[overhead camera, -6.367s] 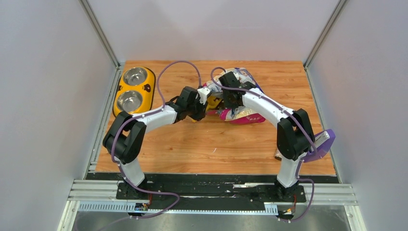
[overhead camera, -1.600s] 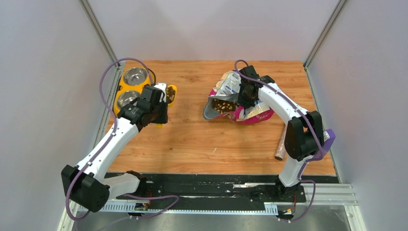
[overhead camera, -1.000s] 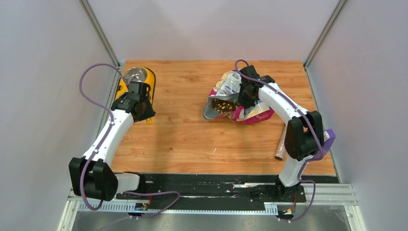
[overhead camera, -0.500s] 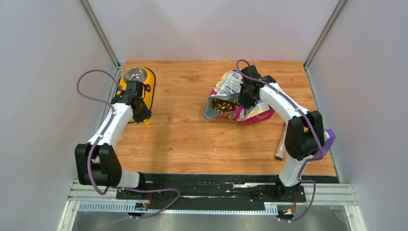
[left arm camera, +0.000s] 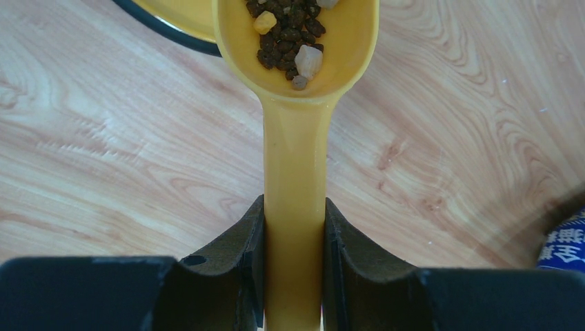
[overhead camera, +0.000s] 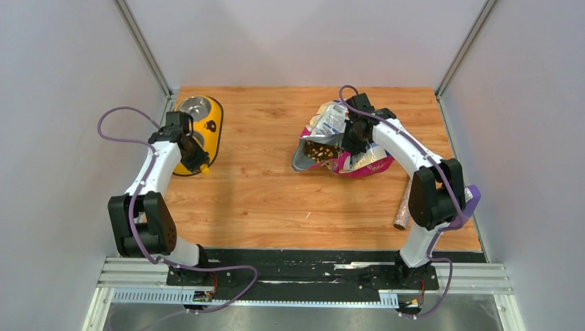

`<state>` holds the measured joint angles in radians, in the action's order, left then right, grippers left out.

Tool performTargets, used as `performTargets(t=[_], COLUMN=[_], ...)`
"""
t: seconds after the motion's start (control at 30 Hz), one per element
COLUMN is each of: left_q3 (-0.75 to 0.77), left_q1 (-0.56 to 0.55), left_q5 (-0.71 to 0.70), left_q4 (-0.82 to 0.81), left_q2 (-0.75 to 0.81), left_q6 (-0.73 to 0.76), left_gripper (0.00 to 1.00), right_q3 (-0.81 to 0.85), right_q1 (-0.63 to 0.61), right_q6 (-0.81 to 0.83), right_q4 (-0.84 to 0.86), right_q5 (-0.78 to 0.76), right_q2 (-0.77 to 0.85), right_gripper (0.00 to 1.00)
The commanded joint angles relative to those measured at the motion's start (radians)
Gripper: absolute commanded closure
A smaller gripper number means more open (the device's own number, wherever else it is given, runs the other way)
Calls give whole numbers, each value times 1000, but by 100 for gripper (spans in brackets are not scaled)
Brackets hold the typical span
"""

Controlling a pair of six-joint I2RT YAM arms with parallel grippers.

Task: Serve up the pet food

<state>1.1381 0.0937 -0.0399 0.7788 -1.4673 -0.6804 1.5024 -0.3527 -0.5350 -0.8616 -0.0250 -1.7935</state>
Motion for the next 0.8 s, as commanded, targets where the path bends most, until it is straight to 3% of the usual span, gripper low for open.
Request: performTargets(t=[0.0, 0.43, 0.77], left_q3=[46, 53, 58], left_q1=[39, 130, 175], left_q5=[124, 306, 358], left_q4=[-61, -111, -98], left_q2=[-23, -51, -73], left_q6=[-37, -142, -263], left_gripper=[100, 100, 100], right_q3=[-9, -38, -51], right_q1=[35, 40, 44], right_q6=[-27, -45, -57], right_q4=[77, 78, 78], right_q5=[-65, -73, -73], right_q2=[3, 14, 23], right_gripper=[100, 100, 100])
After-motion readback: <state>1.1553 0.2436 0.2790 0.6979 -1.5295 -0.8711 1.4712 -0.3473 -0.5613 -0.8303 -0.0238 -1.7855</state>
